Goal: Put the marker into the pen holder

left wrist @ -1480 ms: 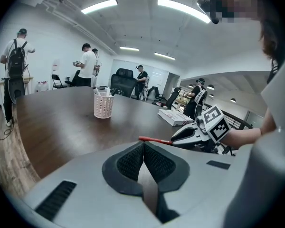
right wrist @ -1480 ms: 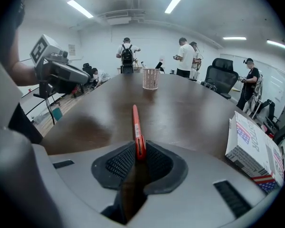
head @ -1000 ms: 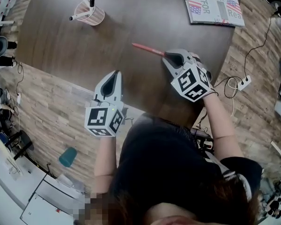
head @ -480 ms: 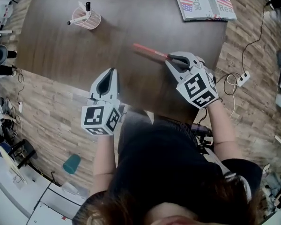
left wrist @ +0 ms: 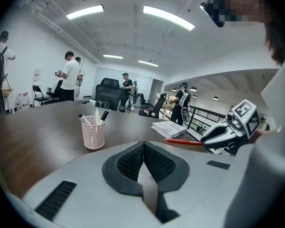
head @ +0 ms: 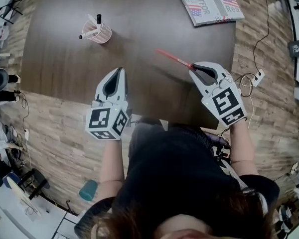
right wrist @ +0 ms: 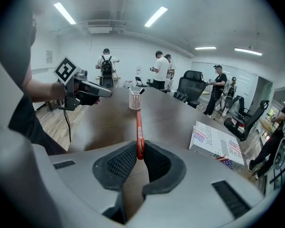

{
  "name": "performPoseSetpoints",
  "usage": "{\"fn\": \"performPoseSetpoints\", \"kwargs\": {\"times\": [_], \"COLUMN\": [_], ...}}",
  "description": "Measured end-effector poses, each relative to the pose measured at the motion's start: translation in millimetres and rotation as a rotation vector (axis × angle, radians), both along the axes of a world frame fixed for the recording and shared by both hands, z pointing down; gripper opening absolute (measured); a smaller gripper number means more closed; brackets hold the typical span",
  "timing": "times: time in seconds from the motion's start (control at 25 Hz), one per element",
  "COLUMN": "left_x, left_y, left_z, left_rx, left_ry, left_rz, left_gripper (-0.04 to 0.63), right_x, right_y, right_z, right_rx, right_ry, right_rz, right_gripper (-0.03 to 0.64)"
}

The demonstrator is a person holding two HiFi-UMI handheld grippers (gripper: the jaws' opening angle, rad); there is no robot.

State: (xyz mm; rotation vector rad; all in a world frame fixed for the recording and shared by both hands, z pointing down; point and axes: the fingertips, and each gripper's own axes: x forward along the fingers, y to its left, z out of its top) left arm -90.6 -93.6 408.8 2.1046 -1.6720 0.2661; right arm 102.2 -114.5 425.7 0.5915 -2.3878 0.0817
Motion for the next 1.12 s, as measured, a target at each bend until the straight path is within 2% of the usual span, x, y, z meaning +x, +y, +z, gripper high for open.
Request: {"fn": "performPoseSetpoints", "kwargs": {"times": [0.2, 0.36, 0.76, 1.12], "left_x": [-27.3, -56.8, -126.4, -175.8], "left_y": [-16.2, -28.6, -47.5, -59.8], "left_z": [-4.1, -12.7, -25.1, -24.6], "left_rx": [0.003, 0.015, 0.038, 0.034], "left_ry": [0.021, 0.035, 0.051, 0.068], "left_rz": [0.058, 0.086, 0.118, 0.131], "left_gripper": [0.028, 0.028, 0.028, 0.028], "right_x": [-17.4, -46.9, -137.7, -212.0], "right_y": [0.3, -3.6, -14.3, -40.9], "right_z": [-21.7, -39.1, -75.5, -78.4], "right_rx": [0.02, 0.046, 0.092, 0.129], "right_ry": [0.039, 0.054, 0.04, 0.094], "right_rz": [0.07, 0.096, 0.059, -0.015], "right_gripper": [0.064, 0.064, 0.064, 0.064]}}
